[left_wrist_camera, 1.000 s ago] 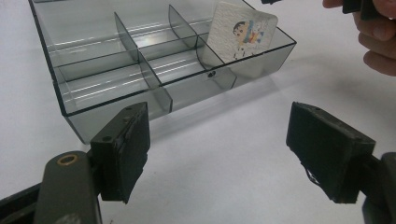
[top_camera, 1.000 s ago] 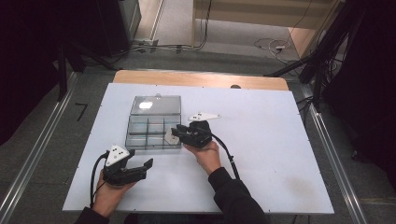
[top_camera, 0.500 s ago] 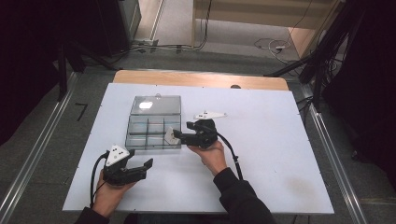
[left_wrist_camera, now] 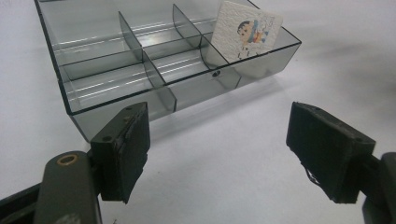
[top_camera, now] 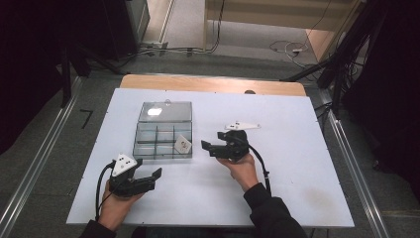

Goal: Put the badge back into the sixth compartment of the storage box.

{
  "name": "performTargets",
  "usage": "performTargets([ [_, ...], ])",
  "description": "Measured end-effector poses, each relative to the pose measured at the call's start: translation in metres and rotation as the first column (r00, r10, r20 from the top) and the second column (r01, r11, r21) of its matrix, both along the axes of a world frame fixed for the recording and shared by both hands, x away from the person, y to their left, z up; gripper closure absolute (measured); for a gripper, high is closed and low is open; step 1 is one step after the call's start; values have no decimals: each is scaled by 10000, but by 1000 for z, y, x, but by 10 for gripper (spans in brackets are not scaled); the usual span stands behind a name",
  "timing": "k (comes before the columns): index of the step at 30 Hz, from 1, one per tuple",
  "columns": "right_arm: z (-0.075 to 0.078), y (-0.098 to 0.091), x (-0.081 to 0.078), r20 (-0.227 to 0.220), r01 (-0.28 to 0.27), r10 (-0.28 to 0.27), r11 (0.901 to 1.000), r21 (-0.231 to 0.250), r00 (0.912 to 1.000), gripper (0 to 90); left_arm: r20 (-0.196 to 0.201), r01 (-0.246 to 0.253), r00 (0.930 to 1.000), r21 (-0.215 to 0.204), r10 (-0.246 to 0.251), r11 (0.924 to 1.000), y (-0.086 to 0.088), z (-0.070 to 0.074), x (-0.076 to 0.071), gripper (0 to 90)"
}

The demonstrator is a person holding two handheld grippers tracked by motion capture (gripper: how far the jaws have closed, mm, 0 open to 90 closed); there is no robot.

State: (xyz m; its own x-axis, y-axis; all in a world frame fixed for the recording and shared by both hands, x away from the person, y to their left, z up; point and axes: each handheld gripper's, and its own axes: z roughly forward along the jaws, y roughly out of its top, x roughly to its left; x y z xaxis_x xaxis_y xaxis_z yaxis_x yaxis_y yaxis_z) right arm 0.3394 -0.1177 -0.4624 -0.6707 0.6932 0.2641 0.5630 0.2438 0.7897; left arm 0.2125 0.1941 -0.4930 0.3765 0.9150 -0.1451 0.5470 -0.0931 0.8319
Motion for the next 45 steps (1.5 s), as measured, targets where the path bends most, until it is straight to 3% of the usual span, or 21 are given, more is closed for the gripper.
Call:
performTargets([
  [10,2,-27,-8,1,277,-277,9996,-59,9996,201,35,-35,10000,22,35,10000,0,1,0,220],
  [20,-6,-58,-14,-237,765,-770,9969,-207,9968,186,9,-32,10000,17,32,10000,0,1,0,220],
  [29,-9,-82,-19,-143,1096,-1103,9931,-424,9938,177,61,-116,9999,-56,116,9999,1,1,-1,220],
  [45,-7,-139,-29,-95,2110,-2114,9770,-318,9773,175,57,-148,9999,24,148,9999,2,1,-1,220],
])
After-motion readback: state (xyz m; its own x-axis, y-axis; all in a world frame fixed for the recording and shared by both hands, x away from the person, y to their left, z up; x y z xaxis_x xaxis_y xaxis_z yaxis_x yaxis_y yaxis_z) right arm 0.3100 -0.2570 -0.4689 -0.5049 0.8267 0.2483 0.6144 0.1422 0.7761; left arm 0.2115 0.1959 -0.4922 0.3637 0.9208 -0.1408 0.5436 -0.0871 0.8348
